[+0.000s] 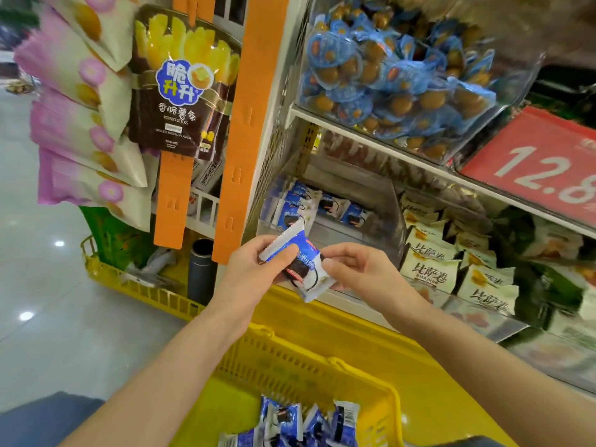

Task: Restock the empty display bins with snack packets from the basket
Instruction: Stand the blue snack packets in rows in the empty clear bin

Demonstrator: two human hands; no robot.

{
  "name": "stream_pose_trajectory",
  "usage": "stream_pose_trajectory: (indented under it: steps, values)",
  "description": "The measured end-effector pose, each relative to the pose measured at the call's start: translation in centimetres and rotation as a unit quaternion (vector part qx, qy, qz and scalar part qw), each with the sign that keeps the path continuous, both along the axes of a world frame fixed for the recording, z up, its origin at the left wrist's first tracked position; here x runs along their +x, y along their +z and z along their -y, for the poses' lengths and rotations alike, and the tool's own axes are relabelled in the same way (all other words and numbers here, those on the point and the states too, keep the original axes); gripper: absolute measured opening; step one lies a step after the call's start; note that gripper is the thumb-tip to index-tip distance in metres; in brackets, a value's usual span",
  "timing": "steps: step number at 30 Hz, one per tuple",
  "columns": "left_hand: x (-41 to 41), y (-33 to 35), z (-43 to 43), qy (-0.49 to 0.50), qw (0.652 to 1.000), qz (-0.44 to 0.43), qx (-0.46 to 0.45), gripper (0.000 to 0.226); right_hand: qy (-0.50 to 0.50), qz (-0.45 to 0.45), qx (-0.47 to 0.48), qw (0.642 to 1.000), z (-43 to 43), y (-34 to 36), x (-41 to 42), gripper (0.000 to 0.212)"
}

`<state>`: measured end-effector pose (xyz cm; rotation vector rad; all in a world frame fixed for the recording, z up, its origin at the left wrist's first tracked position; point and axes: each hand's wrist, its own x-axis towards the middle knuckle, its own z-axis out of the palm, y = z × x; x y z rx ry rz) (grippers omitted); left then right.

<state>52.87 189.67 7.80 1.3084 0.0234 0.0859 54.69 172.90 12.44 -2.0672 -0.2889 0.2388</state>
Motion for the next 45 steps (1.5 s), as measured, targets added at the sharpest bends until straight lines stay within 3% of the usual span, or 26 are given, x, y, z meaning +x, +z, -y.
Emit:
stream_pose_trajectory:
  steps: [6, 12, 16, 18, 20, 27, 36, 41, 45]
  values:
    - [1.7, 0.2, 1.6, 0.067, 0.994, 0.016, 0.081, 0.01, 0.013, 0.002, -0.051, 0.999, 0.1, -0.2, 1.1, 0.015]
    - [6.1, 0.9, 1.0, 0.139, 0.959, 0.153, 0.192, 0.014, -0.051, 0.06, -0.03, 0.996, 1.8, 1.5, 5.9, 0.021]
    - [9.0, -0.2, -0.3, 0.12, 0.868, 0.203, 0.438, 0.019, -0.133, 0.124, -0.058, 0.982, 2.9, 1.8, 11.5, 0.029]
    - [9.6, -1.3, -0.7, 0.083, 0.804, 0.208, 0.55, 0.024, -0.13, 0.156, -0.127, 0.971, 2.6, 1.2, 14.0, 0.03]
    - [9.7, -2.2, -0.6, 0.069, 0.758, 0.229, 0.606, 0.033, -0.09, 0.189, -0.193, 0.959, 1.5, 0.2, 16.2, 0.03]
    - [10.2, -3.4, -0.7, 0.102, 0.739, 0.283, 0.603, 0.041, 0.062, 0.152, -0.357, 0.92, -2.8, -4.5, 21.5, 0.043]
    - [10.5, -4.0, -0.8, 0.097, 0.746, 0.288, 0.592, 0.036, 0.06, 0.123, -0.34, 0.93, -3.3, -6.9, 23.4, 0.044]
    - [10.1, -3.5, -0.6, 0.092, 0.731, 0.254, 0.626, 0.04, 0.059, 0.116, -0.343, 0.93, -3.3, -6.4, 22.5, 0.043]
    - [9.6, -3.2, -0.1, 0.108, 0.732, 0.226, 0.634, 0.039, 0.024, 0.185, -0.308, 0.933, -2.6, -4.5, 18.8, 0.036]
